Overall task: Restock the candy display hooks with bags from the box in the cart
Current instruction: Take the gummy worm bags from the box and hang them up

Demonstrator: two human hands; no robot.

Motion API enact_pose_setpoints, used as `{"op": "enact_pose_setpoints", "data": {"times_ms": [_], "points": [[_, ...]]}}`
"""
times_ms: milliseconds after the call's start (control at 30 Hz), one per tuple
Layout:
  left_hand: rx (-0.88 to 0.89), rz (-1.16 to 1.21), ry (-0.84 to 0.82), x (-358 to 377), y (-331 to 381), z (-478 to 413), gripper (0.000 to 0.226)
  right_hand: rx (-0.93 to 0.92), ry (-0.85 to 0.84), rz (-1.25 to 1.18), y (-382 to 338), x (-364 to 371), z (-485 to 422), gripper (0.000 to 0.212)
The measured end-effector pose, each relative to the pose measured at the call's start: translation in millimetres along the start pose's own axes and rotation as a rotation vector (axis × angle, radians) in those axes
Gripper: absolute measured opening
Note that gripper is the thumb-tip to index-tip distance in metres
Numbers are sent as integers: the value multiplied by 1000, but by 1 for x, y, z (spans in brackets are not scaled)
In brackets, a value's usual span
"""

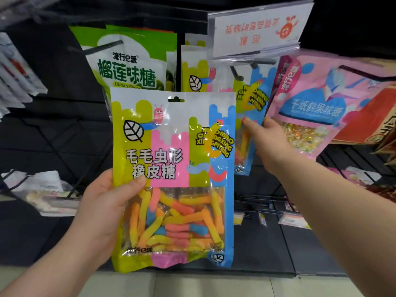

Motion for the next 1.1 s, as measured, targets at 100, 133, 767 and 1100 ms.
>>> {"op": "enact_pose_setpoints", "data": {"times_ms": [100, 133, 767, 1100], "points": [[-9, 8, 9, 3, 0, 6, 24, -53, 77, 158, -6, -18, 25, 39], [-12, 11, 10, 5, 0, 8, 23, -56, 66, 147, -5, -21, 37, 35], [-27, -66, -129, 82, 4, 21, 15, -18, -124, -223, -7, -53, 140, 15], [-23, -67, -99, 81, 1, 12, 14, -40, -124, -136, -9, -50, 129, 14]]}}
Point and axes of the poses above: each hand's wrist, its own z-axis away from the middle knuckle, its own x-axis out of the palm, y = z × x, the point moved 9 cm from there along -z, towards the middle knuckle, and after that the axes turned 6 degrees about z, right-handed, at the moved point
